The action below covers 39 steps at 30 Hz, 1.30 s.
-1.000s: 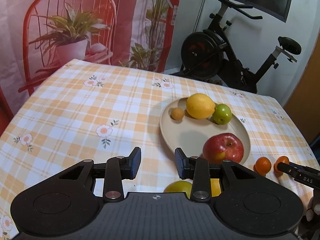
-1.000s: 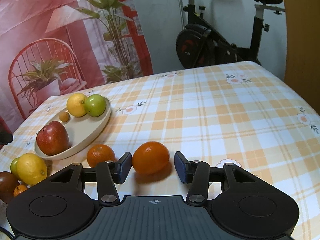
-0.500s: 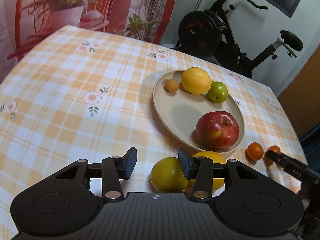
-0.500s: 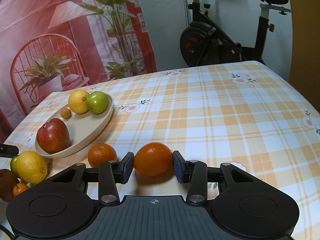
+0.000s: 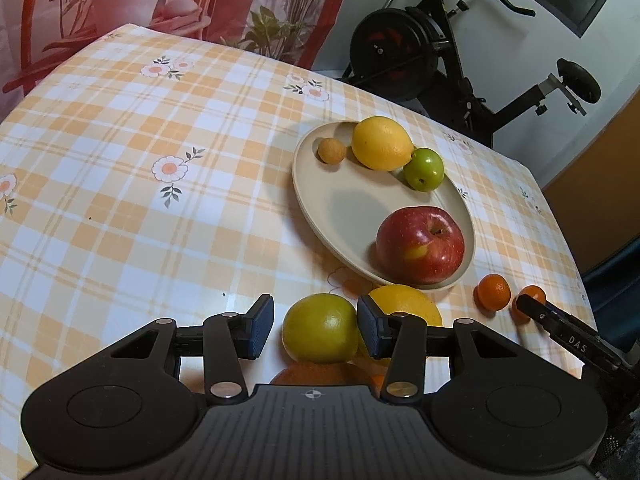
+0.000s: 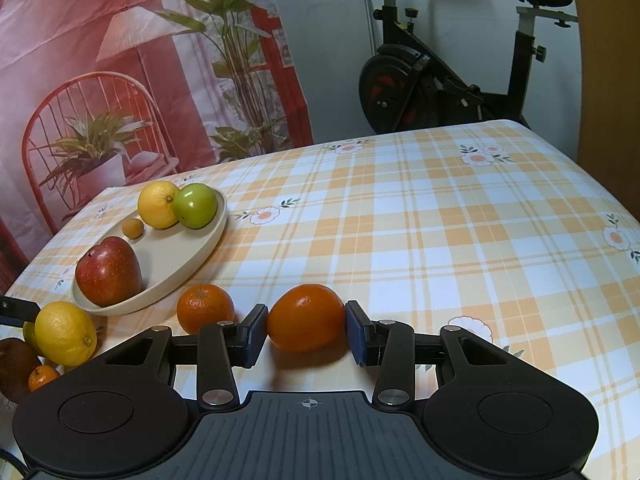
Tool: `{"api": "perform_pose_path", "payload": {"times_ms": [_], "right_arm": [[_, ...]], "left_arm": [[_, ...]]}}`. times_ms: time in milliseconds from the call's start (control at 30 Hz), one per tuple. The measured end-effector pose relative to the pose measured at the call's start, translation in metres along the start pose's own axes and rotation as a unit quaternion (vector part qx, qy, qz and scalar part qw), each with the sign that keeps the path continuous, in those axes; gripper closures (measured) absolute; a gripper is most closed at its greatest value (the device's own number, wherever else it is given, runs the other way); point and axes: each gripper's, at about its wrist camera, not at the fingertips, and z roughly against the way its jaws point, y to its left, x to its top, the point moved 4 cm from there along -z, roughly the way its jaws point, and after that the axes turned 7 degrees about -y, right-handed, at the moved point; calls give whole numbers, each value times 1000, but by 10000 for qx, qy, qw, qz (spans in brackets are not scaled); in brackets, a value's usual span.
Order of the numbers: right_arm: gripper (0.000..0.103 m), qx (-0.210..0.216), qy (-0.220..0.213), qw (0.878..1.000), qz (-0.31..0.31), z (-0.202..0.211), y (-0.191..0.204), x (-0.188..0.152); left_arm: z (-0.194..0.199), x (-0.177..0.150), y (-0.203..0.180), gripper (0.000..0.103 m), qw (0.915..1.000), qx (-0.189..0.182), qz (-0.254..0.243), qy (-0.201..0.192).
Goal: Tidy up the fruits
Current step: 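Close the left tool on the yellow-green citrus while the right tool holds the orange, then lift and carry the orange and yellow-green citrus toward the plate with both tools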
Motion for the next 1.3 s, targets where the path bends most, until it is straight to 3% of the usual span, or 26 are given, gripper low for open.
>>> {"api": "perform_pose_path", "payload": {"times_ms": [467, 1300], "right_arm": [[64, 6, -4, 10000, -3, 1, 0, 0], [64, 12, -15, 10000, -10, 2, 0, -1]], "left_arm": [[-6, -6, 4, 55, 9995, -131, 204, 193], [1, 0, 8, 57, 9995, -10, 274, -152]]}}
